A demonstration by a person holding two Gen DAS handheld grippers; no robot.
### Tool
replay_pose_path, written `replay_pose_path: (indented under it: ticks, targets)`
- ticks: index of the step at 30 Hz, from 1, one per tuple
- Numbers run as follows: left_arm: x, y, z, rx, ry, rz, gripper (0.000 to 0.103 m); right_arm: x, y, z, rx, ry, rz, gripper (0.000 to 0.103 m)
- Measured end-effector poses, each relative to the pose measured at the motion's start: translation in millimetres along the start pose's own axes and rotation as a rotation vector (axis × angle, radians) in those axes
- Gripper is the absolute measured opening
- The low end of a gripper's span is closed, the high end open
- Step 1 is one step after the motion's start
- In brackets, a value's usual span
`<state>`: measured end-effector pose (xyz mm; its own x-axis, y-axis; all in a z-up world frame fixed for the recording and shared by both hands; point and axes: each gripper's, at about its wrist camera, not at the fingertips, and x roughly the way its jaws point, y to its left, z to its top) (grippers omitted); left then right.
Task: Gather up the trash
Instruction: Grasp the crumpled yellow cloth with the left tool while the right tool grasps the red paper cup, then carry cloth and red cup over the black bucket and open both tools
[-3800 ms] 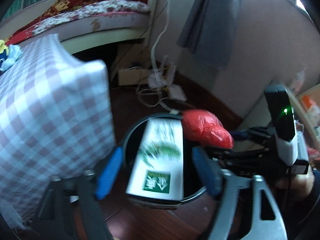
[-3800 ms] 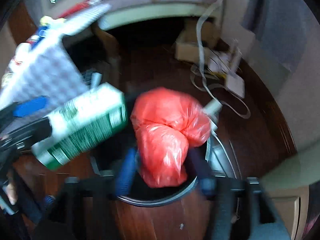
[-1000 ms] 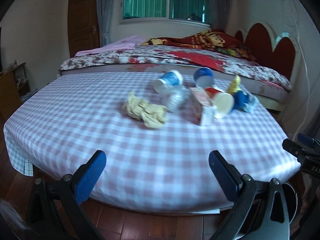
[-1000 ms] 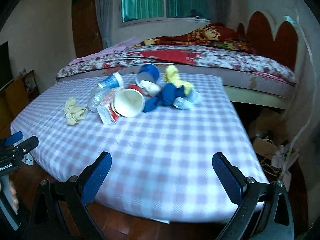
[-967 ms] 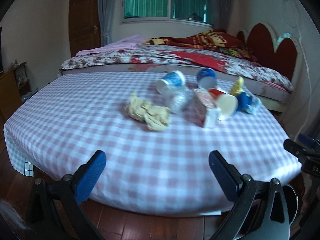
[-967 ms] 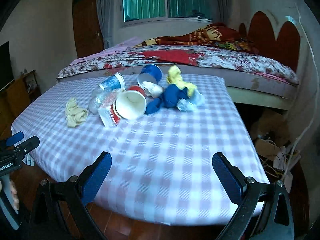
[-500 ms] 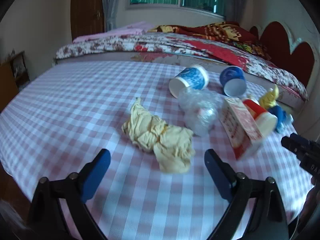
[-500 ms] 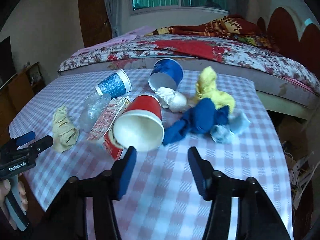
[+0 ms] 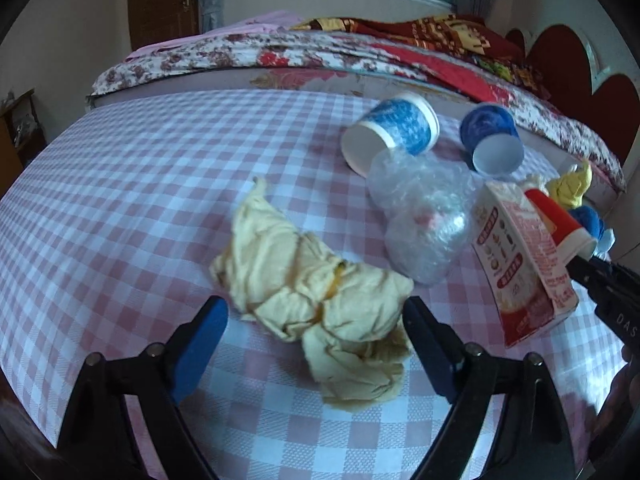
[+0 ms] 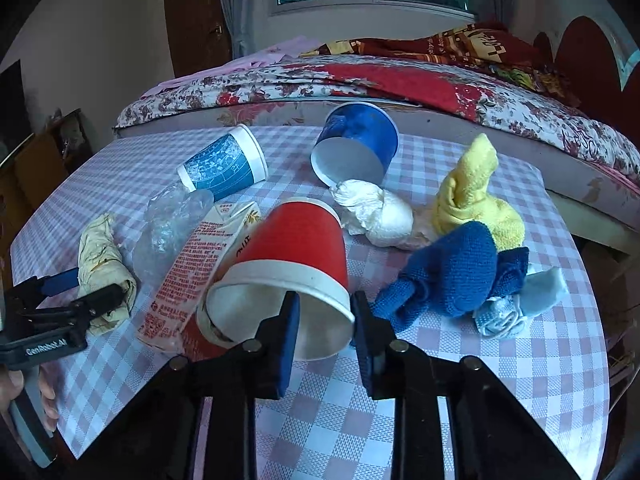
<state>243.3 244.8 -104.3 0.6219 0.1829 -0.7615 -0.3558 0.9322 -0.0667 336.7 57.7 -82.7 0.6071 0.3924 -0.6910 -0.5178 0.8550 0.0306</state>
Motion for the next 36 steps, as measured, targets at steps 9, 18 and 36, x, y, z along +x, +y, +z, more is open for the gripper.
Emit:
replay_pose_path:
  ticks: [9,18,36]
  targets:
    - [3,2,2,0.003,-0.011,-0.002,0.04,-6,0,-3,-0.008,-0.001,0.013,0.003]
    - [-42,3,-5,0.029,-0.143,-0.02,0.03,-42,-14,-8,0.032,-0.081,-0.028,0.003]
    - [-152,-72,-65,0.145,-0.303,-0.214,0.03,-190,-61,-90,0.179,-0.222,-0.072,0.003]
